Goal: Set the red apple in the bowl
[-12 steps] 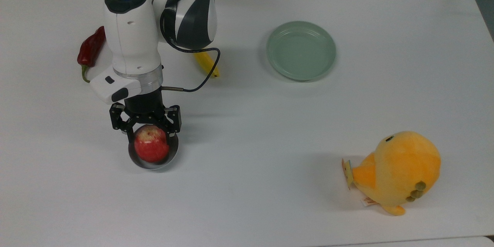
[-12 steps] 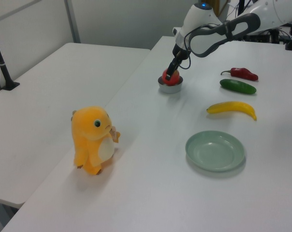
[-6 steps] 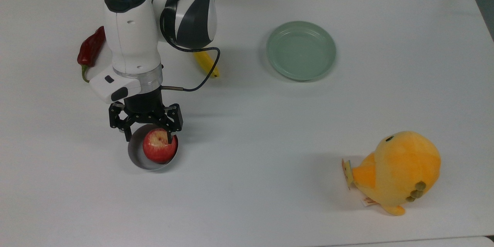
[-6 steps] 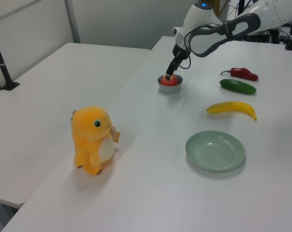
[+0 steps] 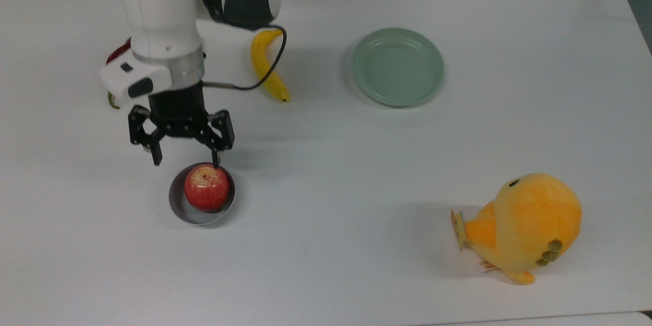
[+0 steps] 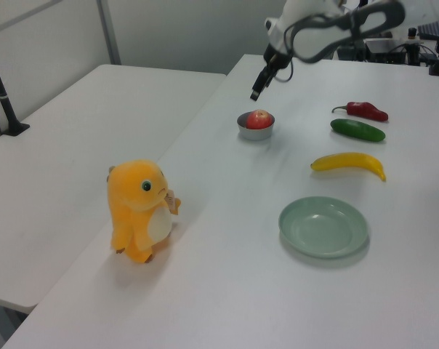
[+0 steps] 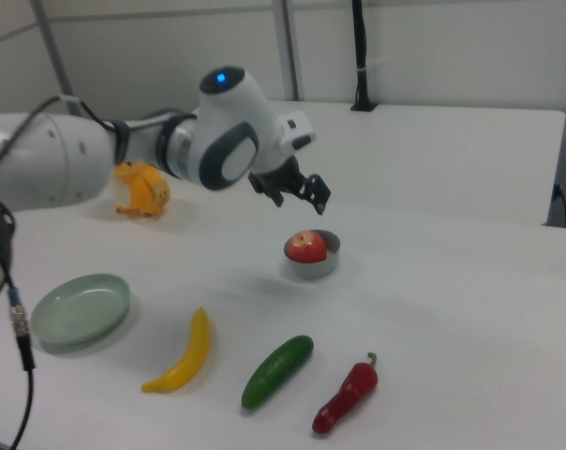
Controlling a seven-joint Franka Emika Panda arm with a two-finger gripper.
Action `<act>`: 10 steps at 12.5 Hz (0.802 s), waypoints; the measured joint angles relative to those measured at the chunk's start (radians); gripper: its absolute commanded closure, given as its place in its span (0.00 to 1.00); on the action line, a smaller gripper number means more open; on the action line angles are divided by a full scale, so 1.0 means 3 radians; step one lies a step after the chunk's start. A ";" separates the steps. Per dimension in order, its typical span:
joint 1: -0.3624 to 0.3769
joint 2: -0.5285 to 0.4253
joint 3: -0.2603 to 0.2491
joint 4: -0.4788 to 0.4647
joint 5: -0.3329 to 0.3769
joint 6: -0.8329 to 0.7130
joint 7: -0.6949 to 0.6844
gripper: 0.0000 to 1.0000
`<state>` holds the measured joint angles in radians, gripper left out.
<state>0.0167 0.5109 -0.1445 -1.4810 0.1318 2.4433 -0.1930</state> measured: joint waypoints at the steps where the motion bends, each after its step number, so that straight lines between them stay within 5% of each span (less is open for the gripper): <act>1: -0.0002 -0.0199 -0.0010 -0.0056 0.0000 -0.0247 0.0000 0.00; 10: -0.0030 -0.1416 -0.0138 -0.0177 0.0000 -0.2068 0.0572 0.00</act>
<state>0.0077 0.0860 -0.1858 -1.5340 0.1317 1.8229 -0.0214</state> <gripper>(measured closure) 0.000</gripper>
